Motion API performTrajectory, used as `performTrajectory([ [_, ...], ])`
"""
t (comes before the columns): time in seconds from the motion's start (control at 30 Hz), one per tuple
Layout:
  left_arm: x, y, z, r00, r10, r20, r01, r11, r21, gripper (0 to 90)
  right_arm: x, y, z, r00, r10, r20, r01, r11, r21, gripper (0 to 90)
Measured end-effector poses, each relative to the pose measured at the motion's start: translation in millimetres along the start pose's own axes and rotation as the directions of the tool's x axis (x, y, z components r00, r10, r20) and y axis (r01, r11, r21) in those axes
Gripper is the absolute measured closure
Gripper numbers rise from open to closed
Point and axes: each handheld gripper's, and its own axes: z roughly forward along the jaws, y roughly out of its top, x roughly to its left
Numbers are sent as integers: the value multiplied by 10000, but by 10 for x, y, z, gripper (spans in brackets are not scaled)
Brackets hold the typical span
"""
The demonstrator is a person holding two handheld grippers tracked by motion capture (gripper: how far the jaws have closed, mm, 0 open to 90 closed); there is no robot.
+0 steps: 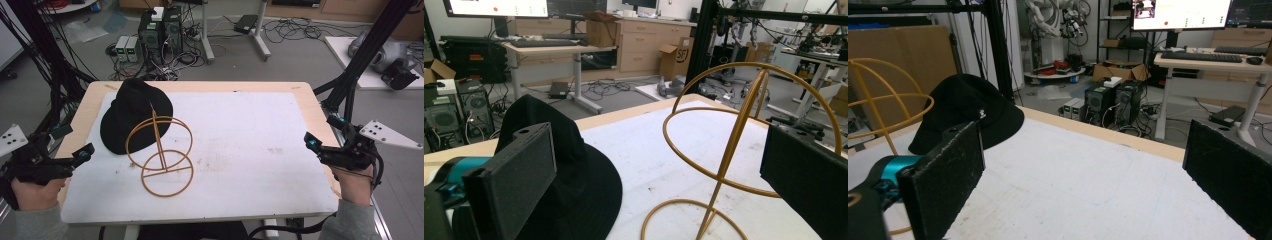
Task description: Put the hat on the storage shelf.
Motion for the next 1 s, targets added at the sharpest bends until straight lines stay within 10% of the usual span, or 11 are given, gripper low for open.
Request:
performTrajectory([
  [1.0,225,-53,83,9981,-566,-248,570,9983,156,17,-19,-75,214,10000,34,-12,-33,9981,613,23],
])
